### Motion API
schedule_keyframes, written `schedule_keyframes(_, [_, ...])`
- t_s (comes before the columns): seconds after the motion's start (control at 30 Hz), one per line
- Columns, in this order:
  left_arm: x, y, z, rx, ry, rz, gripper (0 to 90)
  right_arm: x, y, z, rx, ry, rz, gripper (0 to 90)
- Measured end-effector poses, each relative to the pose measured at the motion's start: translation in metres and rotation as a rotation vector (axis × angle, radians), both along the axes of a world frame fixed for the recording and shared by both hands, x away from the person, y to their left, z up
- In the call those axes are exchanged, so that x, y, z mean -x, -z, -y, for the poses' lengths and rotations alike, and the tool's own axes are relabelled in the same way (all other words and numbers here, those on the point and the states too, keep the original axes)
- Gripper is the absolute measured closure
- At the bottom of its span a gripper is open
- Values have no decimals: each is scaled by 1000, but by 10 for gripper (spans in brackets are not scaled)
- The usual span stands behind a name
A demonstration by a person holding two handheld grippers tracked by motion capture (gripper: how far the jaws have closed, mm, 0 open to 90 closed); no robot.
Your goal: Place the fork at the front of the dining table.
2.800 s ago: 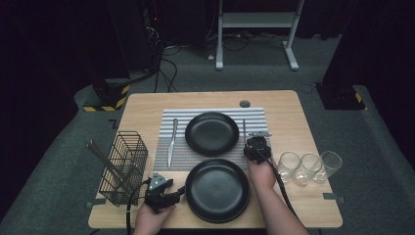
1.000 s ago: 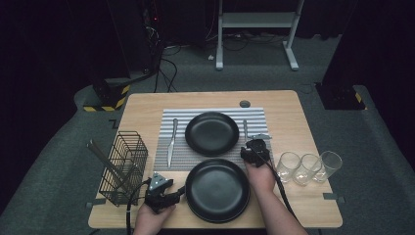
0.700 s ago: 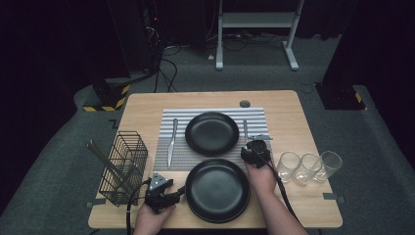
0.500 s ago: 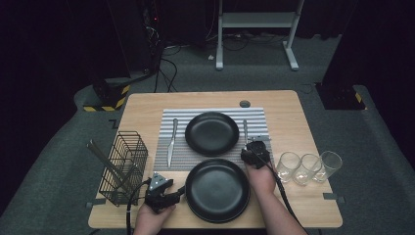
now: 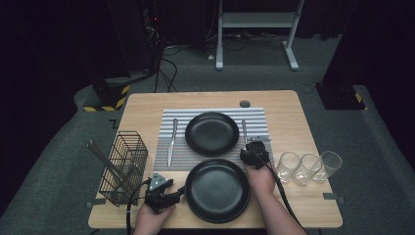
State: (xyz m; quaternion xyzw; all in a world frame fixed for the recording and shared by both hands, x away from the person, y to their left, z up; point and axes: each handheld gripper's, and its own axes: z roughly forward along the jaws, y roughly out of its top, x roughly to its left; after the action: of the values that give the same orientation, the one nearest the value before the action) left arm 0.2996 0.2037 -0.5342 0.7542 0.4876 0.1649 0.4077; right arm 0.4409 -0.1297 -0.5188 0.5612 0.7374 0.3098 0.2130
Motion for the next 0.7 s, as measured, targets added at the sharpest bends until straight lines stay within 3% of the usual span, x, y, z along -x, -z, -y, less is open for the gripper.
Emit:
schedule_keyframes(0.33, [0,0,0,-2,2,-1,399,0,-3,1,-7,5,11,564])
schedule_keyframes(0.7, [0,0,1,-12,-3,5,403,8,-13,1,-27,-37,77,544])
